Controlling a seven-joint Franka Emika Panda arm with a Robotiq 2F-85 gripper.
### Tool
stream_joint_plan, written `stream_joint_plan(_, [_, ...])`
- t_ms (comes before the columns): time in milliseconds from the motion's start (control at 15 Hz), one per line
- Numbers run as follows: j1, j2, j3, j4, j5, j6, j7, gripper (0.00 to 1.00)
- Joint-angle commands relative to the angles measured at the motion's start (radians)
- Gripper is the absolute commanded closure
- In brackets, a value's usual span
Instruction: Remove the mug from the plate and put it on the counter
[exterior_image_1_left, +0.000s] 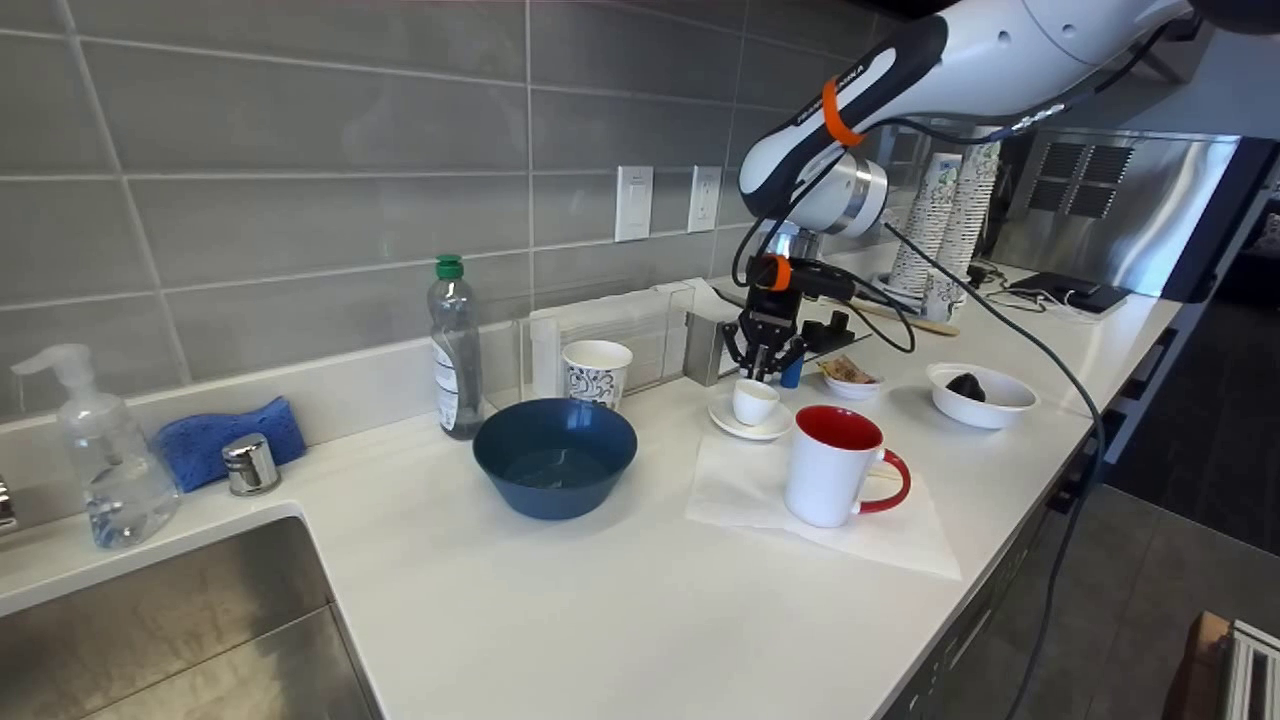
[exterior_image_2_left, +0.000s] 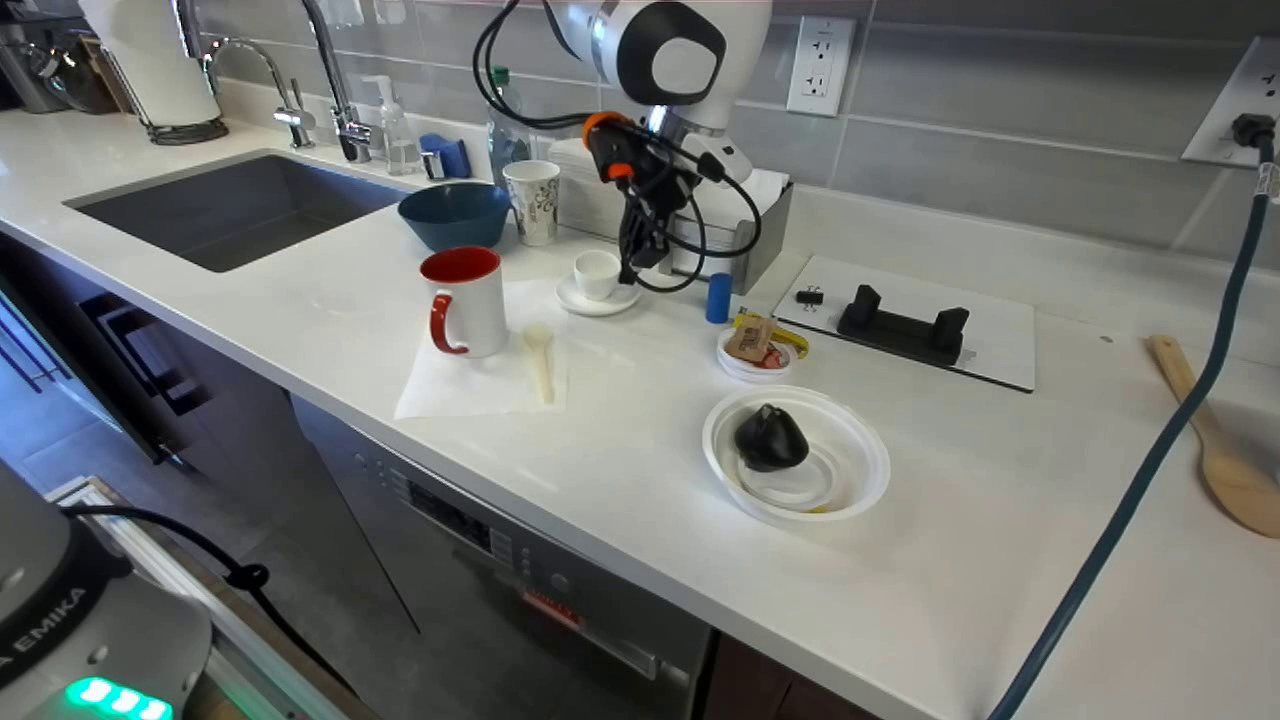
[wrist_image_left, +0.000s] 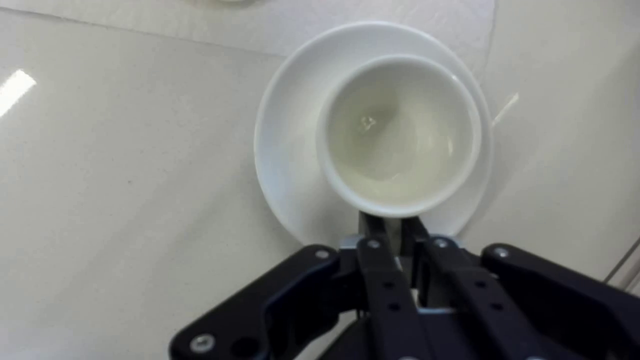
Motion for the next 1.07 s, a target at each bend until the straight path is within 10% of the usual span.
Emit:
stream_joint_plan(0, [-0.007,0.007,0.003,0.03,-0.013,-0.033,0.024,0.97])
stream_joint_plan(1000, [0.057,-0.122,0.02,0.02,-0.046,-0.181,0.074,0.97])
